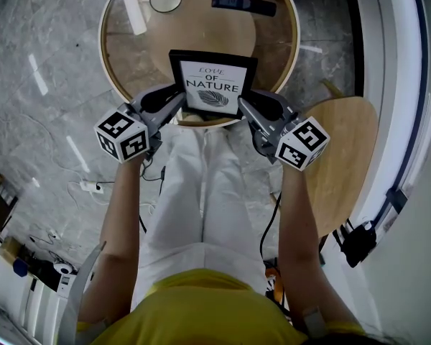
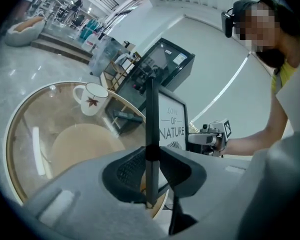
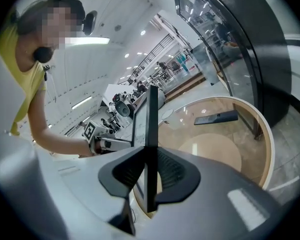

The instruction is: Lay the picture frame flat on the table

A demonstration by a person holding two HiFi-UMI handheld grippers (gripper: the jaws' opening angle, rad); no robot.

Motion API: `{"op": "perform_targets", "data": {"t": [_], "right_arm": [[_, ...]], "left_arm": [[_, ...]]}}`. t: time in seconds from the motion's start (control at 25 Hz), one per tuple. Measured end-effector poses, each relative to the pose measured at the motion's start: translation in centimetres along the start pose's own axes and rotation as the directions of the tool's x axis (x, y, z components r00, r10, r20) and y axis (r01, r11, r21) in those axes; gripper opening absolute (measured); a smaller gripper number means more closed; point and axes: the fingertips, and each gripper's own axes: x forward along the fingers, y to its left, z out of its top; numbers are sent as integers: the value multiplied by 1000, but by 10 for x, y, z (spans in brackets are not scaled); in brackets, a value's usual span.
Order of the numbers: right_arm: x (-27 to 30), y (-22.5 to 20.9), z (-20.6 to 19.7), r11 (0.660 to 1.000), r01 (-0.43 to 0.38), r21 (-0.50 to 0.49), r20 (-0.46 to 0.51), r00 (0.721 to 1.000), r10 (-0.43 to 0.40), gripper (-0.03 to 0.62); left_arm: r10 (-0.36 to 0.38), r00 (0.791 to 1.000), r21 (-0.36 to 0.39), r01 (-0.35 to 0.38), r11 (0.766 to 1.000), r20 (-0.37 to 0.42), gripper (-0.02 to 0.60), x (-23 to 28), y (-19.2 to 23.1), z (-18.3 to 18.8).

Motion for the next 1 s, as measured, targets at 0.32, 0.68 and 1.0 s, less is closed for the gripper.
{"op": "perform_targets", "data": {"t": [0.32, 0.68, 1.0], "right_arm": [[32, -34, -55, 994, -8, 113, -150, 988, 25, 74], [51, -57, -114, 968, 93, 235, -249, 968, -32, 74], [59, -74, -129, 938, 196, 285, -291, 950, -109, 74]], "left_arm": [[66, 993, -127, -78, 989, -99, 84, 12, 35, -57], [93, 979, -210, -131, 969, -181, 84, 21, 62, -108], [108, 979, -272, -153, 950, -174, 85, 31, 75, -120]]}}
